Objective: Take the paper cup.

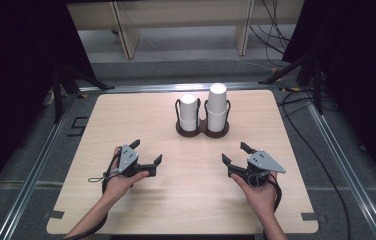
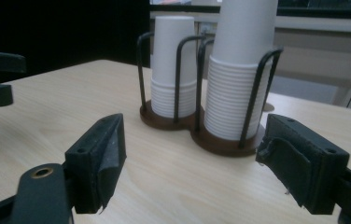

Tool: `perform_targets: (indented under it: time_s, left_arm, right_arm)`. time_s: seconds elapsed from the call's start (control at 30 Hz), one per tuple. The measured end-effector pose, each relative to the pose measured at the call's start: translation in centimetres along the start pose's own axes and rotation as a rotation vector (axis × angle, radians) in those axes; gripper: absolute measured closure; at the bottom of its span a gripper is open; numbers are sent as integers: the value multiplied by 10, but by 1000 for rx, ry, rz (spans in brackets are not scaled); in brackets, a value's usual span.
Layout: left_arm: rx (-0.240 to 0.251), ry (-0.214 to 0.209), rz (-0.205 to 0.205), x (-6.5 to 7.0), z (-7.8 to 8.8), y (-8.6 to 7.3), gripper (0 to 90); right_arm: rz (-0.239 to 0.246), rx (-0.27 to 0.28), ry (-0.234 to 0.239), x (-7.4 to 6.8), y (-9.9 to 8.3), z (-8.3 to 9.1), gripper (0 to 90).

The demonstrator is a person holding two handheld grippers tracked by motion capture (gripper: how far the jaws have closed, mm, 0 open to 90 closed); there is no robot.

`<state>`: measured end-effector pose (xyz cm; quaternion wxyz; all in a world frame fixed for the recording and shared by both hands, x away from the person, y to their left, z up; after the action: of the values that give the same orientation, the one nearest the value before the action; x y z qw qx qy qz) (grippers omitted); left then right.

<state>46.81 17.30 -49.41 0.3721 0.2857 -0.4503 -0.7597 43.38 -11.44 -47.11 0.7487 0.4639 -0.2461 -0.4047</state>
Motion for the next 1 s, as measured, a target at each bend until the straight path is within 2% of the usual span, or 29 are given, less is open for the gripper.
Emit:
perform_targets:
  time_s: [0.07, 0.1, 0.13, 0.17, 0.27, 0.4, 0.43, 0.47, 0.5, 0.53, 0.57, 0.6, 0.63, 0.67, 0.7, 0.73, 0.77, 0.83, 0.93, 1.0]
  left_arm:
    - [7, -4, -12, 0, -5, 6, 12]
    - [-1, -2, -21, -1, -9, 11, 13]
    - [-1, -2, -21, -1, -9, 11, 13]
    - [4, -6, -28, 0, -15, 16, 14]
    - [1, -12, -34, 1, -21, 20, 20]
    - [-20, -24, -55, 3, -37, 24, 34]
    - [-22, -29, -61, 4, -44, 28, 42]
    - [-22, -29, -61, 4, -44, 28, 47]
    - [-37, -31, -66, 4, -52, 30, 51]
    - [-37, -31, -66, 4, -52, 30, 54]
    - [-44, -35, -74, 4, -60, 34, 59]
    - [-44, -35, -74, 4, -60, 34, 59]
    - [-63, -38, -53, 5, -66, 34, 59]
    - [-64, -29, -54, 4, -69, 36, 59]
    - [-52, -39, -70, 3, -75, 40, 61]
    - [-61, -51, -64, 4, -82, 43, 63]
    - [-62, -53, -69, 4, -86, 45, 65]
    - [-62, -56, -70, 5, -90, 47, 74]
    - [-76, -57, -60, 6, -106, 51, 86]
    - [-80, -60, -52, 6, -109, 52, 104]
  right_arm:
    - [-8, -10, 12, -3, 3, -2, 225]
    - [6, 16, 19, -4, 7, -6, 227]
    - [6, 16, 19, -4, 7, -6, 227]
    - [-13, 7, 26, -6, 8, -9, 228]
    - [-4, 12, 38, -8, 12, -13, 229]
    - [-1, 6, 32, -11, 20, -20, 237]
    - [3, 3, 46, -14, 26, -24, 240]
    - [3, 24, 55, -15, 30, -27, 242]
    - [27, 24, 41, -14, 33, -30, 243]
    - [27, 24, 41, -14, 33, -30, 243]
    - [12, 2, 51, -17, 37, -33, 246]
    - [12, 2, 51, -17, 37, -33, 246]
    - [18, -3, 52, -16, 42, -39, 248]
    - [18, -3, 52, -16, 42, -39, 248]
    - [11, 10, 62, -17, 46, -42, 250]
    - [22, 3, 43, -15, 51, -45, 253]
    - [33, 15, 56, -16, 55, -48, 253]
    - [31, 9, 49, -16, 59, -52, 255]
    - [43, 4, 41, -14, 67, -62, 259]
    - [31, 0, 57, -17, 70, -66, 261]
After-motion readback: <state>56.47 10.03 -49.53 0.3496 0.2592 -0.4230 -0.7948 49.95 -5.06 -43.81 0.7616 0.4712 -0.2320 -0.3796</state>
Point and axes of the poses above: each handheld gripper's, and its own axes: z roughly backward along the jaws, y roughly out of its top, x roughly to its right, the point moved 9 cm from there along -z, roughly forward along the jaws, and after that the axes turned 15 degrees about -x, right-handed, at the moved point
